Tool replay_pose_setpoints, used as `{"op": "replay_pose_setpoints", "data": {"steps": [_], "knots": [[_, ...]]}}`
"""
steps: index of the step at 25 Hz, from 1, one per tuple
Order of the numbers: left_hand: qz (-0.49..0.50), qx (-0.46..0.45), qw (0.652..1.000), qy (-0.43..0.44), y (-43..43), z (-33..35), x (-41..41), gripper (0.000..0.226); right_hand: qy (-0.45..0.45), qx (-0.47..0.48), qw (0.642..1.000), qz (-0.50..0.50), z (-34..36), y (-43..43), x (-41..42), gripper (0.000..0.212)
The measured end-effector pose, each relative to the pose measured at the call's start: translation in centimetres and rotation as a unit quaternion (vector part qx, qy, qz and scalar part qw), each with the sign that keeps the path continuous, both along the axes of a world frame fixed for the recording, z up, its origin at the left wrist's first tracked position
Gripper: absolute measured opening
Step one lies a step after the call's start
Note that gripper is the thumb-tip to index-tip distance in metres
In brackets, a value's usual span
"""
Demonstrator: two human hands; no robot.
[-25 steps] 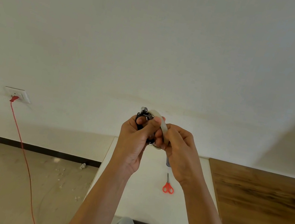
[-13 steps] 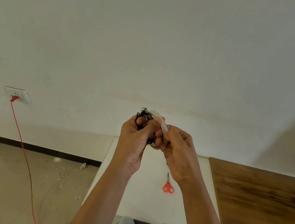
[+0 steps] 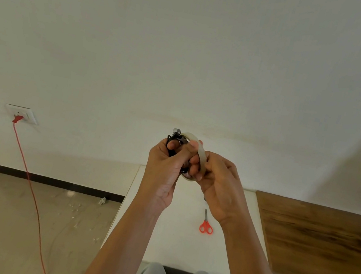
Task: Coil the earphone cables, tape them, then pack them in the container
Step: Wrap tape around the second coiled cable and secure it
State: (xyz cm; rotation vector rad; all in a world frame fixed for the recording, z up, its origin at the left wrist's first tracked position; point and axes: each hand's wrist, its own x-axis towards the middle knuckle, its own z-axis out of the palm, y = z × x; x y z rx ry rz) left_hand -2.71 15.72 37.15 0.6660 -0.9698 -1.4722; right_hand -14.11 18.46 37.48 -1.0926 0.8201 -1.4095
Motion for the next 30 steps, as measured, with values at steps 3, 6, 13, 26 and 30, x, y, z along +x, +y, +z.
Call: {"op": "replay_pose_setpoints", "data": {"steps": [3, 6, 13, 26, 30], "knots": [[0.008, 0.001, 1.0, -0.004, -0.08, -0.06, -0.05, 0.015, -0.016, -0.001, 1.0, 0.007, -0.08, 0.06, -0.02, 0.033], [0.009, 0.002, 1.0, -0.012, -0.08, -0.09, -0.07, 0.013, -0.007, -0.006, 1.0, -0.003, -0.19, -0.05, -0.03, 0.036], [0.02, 0.008, 1.0, -0.015, 0.03, 0.05, -0.27, 0.036, -0.012, -0.022, 1.0, -0.002, -0.32, -0.1, 0.14, 0.034], [0.015, -0.001, 1.0, -0.004, 0.31, 0.3, -0.15, 0.02, -0.001, -0.028, 1.0, 0.004, 0.09, -0.01, -0.02, 0.045], [0.008, 0.0, 1.0, 0.011, 0.41, 0.66, -0.17, 0.024, -0.003, -0.035, 0.999, 0.004, 0.22, 0.1, -0.03, 0.032]]}}
